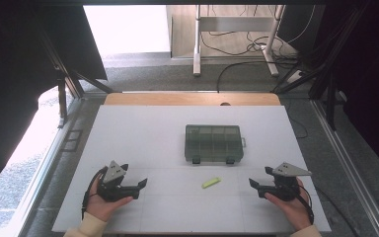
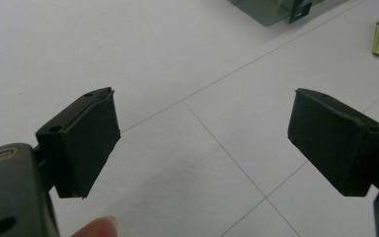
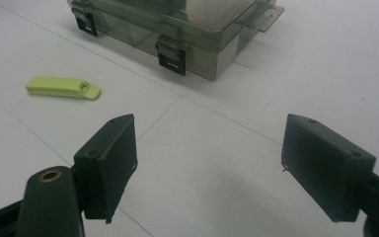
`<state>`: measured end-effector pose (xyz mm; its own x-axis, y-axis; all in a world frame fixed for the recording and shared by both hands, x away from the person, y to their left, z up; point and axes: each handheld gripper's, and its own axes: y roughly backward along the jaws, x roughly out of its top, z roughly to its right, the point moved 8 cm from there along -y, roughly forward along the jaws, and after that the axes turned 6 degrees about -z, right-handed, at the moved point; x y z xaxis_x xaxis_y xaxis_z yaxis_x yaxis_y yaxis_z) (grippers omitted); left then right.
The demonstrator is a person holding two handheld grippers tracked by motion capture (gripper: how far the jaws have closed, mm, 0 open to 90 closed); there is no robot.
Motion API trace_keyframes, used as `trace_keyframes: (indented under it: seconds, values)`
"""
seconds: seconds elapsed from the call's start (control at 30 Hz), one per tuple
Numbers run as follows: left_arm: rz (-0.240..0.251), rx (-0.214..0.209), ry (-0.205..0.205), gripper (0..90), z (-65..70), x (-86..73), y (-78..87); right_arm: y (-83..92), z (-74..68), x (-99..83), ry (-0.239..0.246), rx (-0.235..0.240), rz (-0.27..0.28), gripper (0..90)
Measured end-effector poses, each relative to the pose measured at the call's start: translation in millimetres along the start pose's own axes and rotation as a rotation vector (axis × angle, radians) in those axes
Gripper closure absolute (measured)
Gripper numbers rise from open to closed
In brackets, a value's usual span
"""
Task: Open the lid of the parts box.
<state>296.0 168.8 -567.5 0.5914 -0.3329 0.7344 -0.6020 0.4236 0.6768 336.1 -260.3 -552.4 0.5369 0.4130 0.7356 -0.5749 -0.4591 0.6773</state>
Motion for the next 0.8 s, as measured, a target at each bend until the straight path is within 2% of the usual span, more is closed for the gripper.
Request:
trace_keyframes:
  seconds: [0.8]
  values:
    - [0.005,-0.026,-0.011,14.0,8.2,6.1,-3.2,-0.1,1.6,-0.7,-0.015,-0.005,-0.003,21.5]
